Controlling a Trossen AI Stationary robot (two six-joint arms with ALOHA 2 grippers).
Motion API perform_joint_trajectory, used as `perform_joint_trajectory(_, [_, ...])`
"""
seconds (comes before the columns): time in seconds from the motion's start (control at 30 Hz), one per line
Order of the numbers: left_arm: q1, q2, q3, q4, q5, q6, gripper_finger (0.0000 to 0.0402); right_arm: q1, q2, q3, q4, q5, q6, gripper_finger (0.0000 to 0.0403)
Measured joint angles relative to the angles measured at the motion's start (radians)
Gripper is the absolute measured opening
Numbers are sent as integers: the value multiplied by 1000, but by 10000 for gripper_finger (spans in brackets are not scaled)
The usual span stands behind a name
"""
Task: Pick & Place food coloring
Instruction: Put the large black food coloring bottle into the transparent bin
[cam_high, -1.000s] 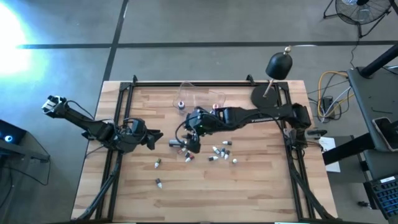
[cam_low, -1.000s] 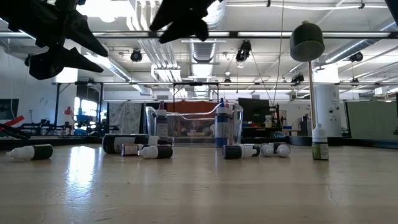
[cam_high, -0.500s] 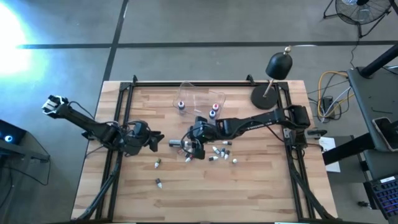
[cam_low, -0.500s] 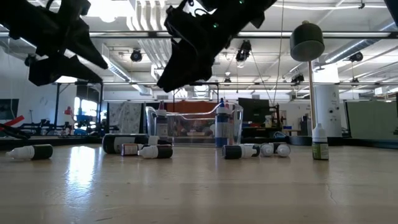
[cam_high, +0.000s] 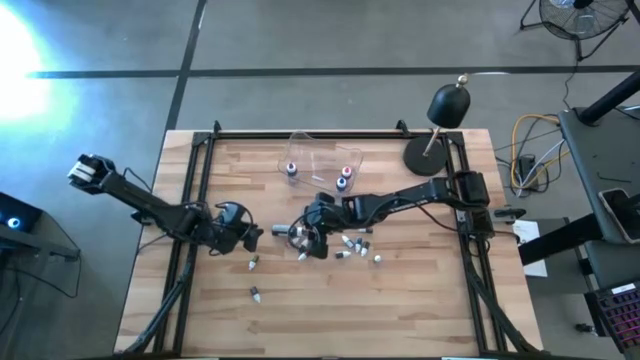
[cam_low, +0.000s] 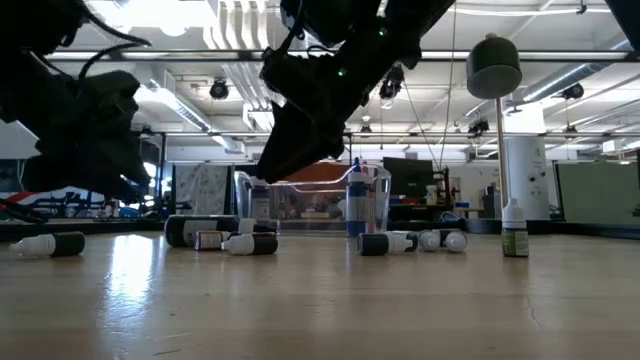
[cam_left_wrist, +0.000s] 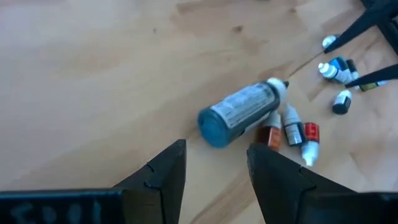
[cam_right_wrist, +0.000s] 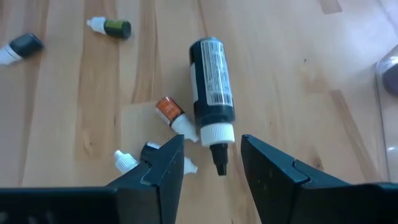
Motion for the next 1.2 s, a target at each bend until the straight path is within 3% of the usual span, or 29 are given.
perform_joint_trajectory(0.37, [63,25,-147,285,44,-46,147,0,54,-12,14,1,0,148])
perform_joint_trajectory(0.5, [96,26,-165,348,111,-40,147,0,82,-10,48,1,-1,146])
perform_joint_trajectory(0.83, [161,80,-153,409,161,8,147,-8,109,-8,97,10,-101,150])
perform_joint_trajectory(1.2, [177,194,-113,497,195,20,147,-18,134,-2,108,10,-56,154])
